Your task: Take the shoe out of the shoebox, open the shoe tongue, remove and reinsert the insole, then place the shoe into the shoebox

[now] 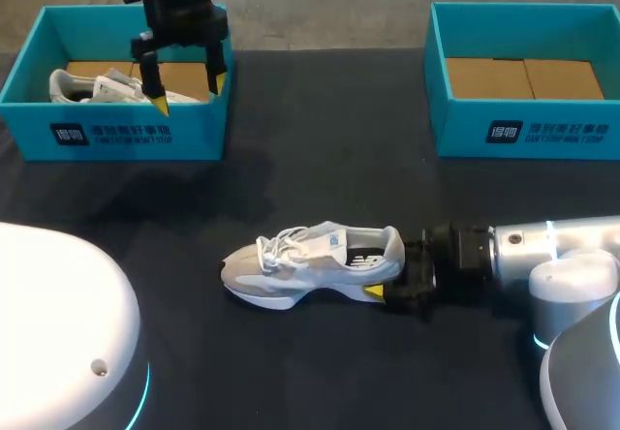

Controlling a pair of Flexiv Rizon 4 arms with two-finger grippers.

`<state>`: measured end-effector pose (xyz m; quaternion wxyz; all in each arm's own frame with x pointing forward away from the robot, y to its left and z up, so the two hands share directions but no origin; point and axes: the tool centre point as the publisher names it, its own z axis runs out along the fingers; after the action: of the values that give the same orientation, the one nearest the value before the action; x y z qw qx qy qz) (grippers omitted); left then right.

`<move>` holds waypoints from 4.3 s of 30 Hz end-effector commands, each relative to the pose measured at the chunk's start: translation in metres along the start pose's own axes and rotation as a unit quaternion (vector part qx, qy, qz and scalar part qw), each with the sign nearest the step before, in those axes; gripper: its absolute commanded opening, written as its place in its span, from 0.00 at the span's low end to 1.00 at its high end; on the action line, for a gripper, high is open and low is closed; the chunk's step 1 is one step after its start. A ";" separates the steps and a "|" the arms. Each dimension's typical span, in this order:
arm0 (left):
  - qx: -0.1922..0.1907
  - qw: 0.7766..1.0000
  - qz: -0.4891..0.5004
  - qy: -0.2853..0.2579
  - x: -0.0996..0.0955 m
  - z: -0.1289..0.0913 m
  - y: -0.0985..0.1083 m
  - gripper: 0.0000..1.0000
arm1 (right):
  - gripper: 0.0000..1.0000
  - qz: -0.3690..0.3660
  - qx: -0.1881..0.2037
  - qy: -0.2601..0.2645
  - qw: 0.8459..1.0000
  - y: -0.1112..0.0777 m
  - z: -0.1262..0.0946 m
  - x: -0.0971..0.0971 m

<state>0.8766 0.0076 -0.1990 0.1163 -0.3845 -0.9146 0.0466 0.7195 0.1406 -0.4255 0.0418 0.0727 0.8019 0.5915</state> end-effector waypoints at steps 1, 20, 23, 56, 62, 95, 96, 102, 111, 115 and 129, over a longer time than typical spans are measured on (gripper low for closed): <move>-0.001 1.000 0.000 -0.002 0.002 0.001 0.000 1.00 | 0.00 0.000 0.003 0.001 1.000 0.001 0.002 -0.001; 0.121 0.828 -0.547 0.028 0.014 0.044 -0.070 1.00 | 0.00 0.000 0.003 0.001 1.000 0.001 0.002 -0.001; 0.155 0.770 -0.616 0.063 0.010 0.049 -0.078 1.00 | 0.00 0.000 0.003 0.001 1.000 0.001 0.002 -0.001; 0.098 0.524 -0.842 -0.078 0.020 0.083 -0.145 1.00 | 0.00 0.000 0.003 0.001 1.000 0.001 0.002 -0.001; 0.079 0.531 -0.842 -0.048 0.020 0.085 -0.144 1.00 | 0.00 0.000 0.003 0.001 1.000 0.001 0.002 -0.001; 0.045 0.430 -0.901 -0.030 -0.010 0.116 -0.216 1.00 | 0.00 0.000 0.003 0.001 1.000 0.001 0.002 -0.001; 0.044 0.430 -0.901 -0.030 -0.010 0.116 -0.216 1.00 | 0.00 0.000 0.003 0.001 1.000 0.001 0.002 -0.001; 0.021 0.417 -0.908 -0.036 -0.021 0.119 -0.226 1.00 | 0.00 0.000 0.003 0.001 1.000 0.001 0.002 -0.001; -0.017 0.404 -0.914 -0.043 -0.033 0.139 -0.237 1.00 | 0.00 0.000 0.003 0.001 1.000 0.001 0.002 -0.001; -0.035 0.396 -0.916 -0.044 -0.045 0.147 -0.240 1.00 | 0.00 0.000 0.003 0.001 1.000 0.001 0.002 -0.001; -0.080 0.373 -0.921 -0.082 -0.076 0.169 -0.248 1.00 | 0.00 0.000 0.003 0.001 1.000 0.001 0.002 -0.001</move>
<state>0.7149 -0.2098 -0.3272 0.0101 0.6973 -0.7098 -0.0991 0.7195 0.1406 -0.4255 0.0418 0.0728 0.8019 0.5916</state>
